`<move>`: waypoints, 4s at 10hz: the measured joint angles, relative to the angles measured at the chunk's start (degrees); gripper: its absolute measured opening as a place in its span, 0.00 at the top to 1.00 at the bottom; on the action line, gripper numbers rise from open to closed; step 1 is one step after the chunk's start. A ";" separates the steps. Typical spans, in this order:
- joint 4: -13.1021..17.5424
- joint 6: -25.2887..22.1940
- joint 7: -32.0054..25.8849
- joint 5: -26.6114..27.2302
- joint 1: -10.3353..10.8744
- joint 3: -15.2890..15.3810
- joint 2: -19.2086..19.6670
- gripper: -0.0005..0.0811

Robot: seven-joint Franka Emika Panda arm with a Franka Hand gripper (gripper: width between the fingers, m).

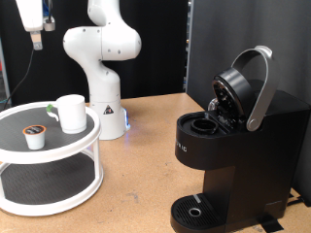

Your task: Make a cup of coffee with the keurig machine

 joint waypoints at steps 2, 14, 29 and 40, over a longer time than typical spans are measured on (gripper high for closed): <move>-1.26 0.35 -0.01 -0.16 -0.49 0.01 -1.61 0.01; 8.95 6.89 0.88 5.42 3.15 -0.41 15.33 0.01; 3.49 17.19 -7.53 6.17 3.58 -0.86 21.31 0.01; -4.08 32.48 -7.72 3.49 2.70 -2.22 26.97 0.01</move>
